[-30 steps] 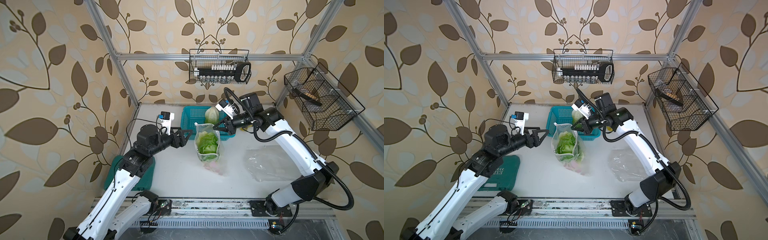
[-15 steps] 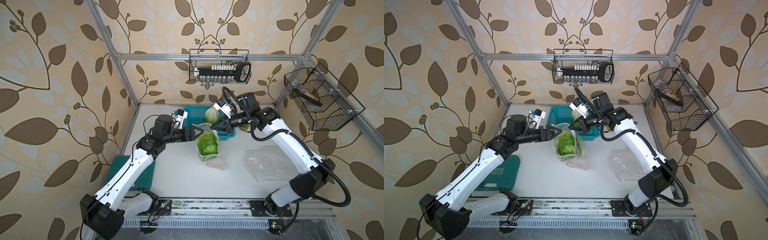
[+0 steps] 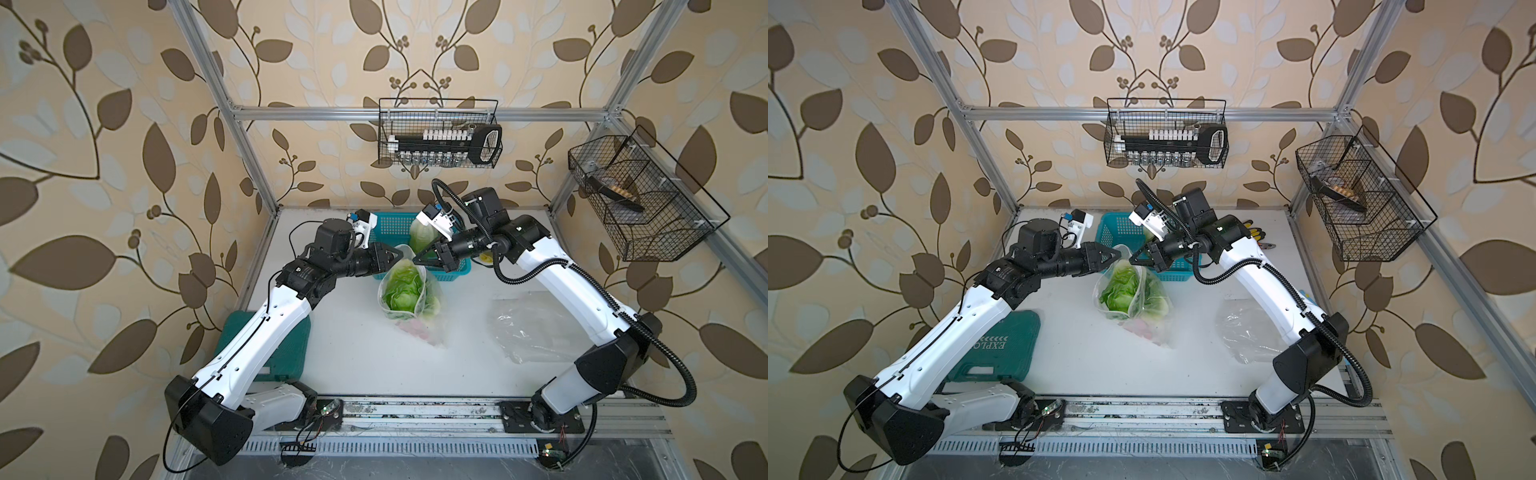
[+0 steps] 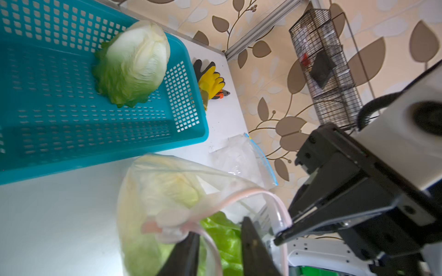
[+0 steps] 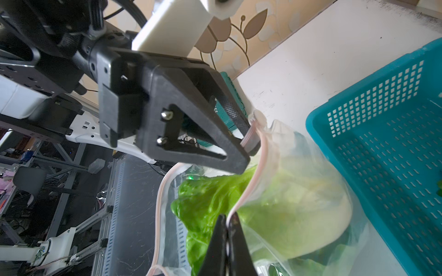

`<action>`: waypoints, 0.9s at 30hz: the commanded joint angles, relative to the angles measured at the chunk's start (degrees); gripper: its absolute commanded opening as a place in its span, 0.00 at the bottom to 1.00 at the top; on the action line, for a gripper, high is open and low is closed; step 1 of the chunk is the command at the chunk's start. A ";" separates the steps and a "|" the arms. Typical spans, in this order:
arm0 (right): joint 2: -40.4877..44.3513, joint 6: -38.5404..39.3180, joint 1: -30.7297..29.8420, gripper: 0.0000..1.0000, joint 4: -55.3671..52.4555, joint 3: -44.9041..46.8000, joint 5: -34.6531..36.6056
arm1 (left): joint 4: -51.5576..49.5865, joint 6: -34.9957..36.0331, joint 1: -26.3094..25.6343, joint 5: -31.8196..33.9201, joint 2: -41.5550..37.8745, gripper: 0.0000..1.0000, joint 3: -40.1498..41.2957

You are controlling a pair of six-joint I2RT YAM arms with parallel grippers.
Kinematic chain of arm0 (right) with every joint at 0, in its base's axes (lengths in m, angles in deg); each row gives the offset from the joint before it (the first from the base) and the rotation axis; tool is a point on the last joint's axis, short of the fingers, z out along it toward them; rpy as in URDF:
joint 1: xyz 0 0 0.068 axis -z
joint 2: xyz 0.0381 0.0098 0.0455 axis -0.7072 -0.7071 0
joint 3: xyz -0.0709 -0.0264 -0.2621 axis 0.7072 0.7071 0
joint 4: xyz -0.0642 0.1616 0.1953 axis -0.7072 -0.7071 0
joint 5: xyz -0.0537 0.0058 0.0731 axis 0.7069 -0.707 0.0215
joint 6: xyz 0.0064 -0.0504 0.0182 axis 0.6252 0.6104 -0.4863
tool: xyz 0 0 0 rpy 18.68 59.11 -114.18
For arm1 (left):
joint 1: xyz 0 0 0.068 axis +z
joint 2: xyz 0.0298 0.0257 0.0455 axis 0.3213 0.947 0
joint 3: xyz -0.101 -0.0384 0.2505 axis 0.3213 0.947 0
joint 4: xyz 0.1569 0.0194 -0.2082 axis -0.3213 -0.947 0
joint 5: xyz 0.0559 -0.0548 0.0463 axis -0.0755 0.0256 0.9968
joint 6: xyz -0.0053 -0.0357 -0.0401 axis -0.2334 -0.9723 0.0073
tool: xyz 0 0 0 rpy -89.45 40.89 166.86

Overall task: Put the chinese cabbages into a zipper bag and zip it
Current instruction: Adjust the zipper food storage bag at the center of the board.

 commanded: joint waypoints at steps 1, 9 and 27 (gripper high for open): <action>1.46 -1.30 -0.31 0.02 0.20 -1.97 2.68 | -2.33 -0.88 0.03 3.63 -1.50 0.06 -3.15; 9.12 -7.53 -0.61 0.40 1.94 3.49 11.35 | -2.36 -7.54 0.05 7.07 -1.50 0.00 -3.85; 24.47 -19.14 -51.65 0.75 32.09 40.06 91.64 | -3.67 -11.12 0.05 9.30 -1.50 0.00 -5.15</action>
